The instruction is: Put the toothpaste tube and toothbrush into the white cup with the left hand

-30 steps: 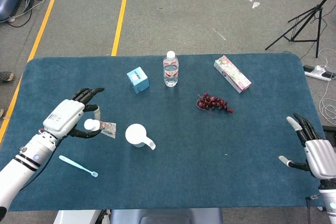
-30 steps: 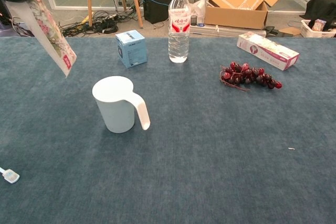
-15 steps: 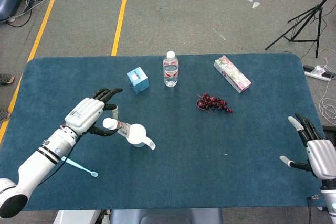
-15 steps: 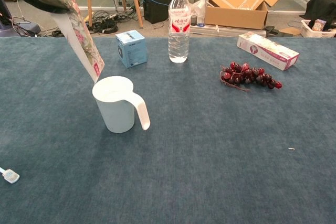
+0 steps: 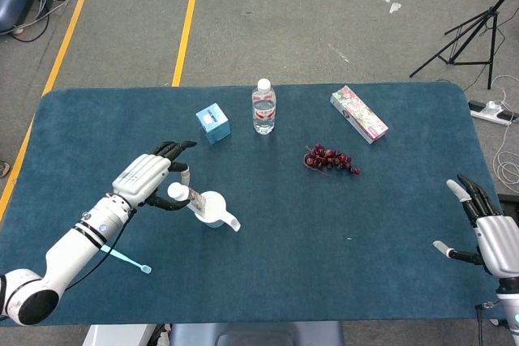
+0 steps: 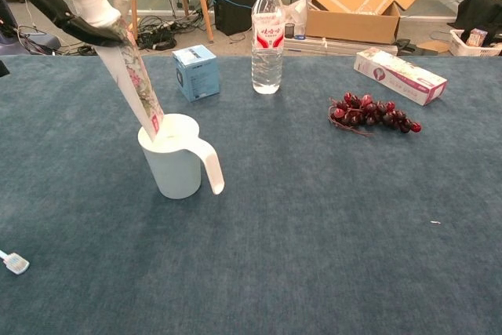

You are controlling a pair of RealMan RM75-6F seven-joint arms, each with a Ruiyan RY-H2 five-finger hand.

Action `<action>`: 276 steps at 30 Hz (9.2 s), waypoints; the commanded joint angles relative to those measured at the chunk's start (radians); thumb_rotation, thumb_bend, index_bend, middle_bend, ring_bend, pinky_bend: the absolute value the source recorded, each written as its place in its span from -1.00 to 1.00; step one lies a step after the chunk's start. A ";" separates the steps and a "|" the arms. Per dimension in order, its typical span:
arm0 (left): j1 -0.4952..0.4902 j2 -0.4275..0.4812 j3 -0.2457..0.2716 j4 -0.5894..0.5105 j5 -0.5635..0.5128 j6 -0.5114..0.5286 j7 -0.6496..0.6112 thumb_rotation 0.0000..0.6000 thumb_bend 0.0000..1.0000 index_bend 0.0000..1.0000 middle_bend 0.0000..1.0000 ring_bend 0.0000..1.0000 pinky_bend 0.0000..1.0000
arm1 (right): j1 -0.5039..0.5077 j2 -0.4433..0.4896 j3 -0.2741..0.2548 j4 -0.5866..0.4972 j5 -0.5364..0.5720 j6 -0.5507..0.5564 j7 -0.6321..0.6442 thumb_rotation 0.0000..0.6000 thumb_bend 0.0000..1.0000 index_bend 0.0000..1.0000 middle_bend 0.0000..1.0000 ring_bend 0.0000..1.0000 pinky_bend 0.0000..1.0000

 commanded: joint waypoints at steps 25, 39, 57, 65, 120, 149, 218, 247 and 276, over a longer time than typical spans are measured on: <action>-0.066 -0.172 0.025 0.141 -0.079 -0.044 0.007 1.00 -0.27 0.67 -0.83 -0.79 -0.88 | -0.005 0.009 0.001 0.000 -0.003 0.009 0.020 1.00 -0.93 -0.91 -0.93 -0.92 -0.35; -0.072 -0.247 0.034 0.190 -0.084 -0.035 0.004 1.00 -0.28 0.63 -0.82 -0.79 -0.88 | -0.007 0.016 0.000 -0.001 -0.001 0.006 0.031 1.00 -0.93 -0.91 -0.93 -0.92 -0.35; -0.080 -0.309 0.055 0.250 -0.094 -0.062 0.001 1.00 -0.28 0.27 -0.82 -0.79 -0.88 | -0.006 0.016 -0.001 -0.002 -0.001 0.002 0.029 1.00 -0.93 -0.91 -0.93 -0.92 -0.35; -0.083 -0.326 0.060 0.269 -0.101 -0.073 -0.001 1.00 -0.28 0.14 -0.82 -0.79 -0.88 | -0.007 0.017 -0.001 -0.002 -0.003 0.004 0.031 1.00 -0.93 -0.91 -0.93 -0.92 -0.35; 0.025 -0.212 0.098 0.171 0.006 -0.016 -0.046 1.00 -0.28 -0.96 -0.82 -0.79 -0.88 | -0.001 0.014 -0.002 -0.005 0.002 -0.012 0.017 1.00 -0.93 -0.91 -0.93 -0.92 -0.35; 0.359 -0.056 0.319 0.207 0.433 0.303 -0.044 1.00 -0.71 -0.13 -0.90 -0.81 -0.79 | 0.014 -0.012 -0.006 -0.016 0.013 -0.048 -0.057 1.00 -0.93 -0.90 -0.93 -0.92 -0.35; 0.379 -0.320 0.417 0.682 0.633 0.256 0.132 1.00 -0.37 -0.14 -0.91 -0.81 -0.79 | 0.030 -0.022 -0.001 -0.015 0.048 -0.089 -0.082 1.00 -0.93 -0.90 -0.92 -0.92 -0.35; 0.388 -0.346 0.410 0.698 0.603 0.240 0.156 1.00 -0.33 -0.06 -0.91 -0.81 -0.79 | 0.030 -0.017 -0.001 -0.021 0.053 -0.093 -0.084 1.00 -0.93 -0.90 -0.92 -0.92 -0.35; 0.395 -0.363 0.407 0.701 0.582 0.230 0.152 1.00 -0.21 0.08 -0.91 -0.81 -0.79 | 0.029 -0.016 -0.001 -0.023 0.054 -0.091 -0.086 1.00 -0.94 -0.90 -0.92 -0.92 -0.35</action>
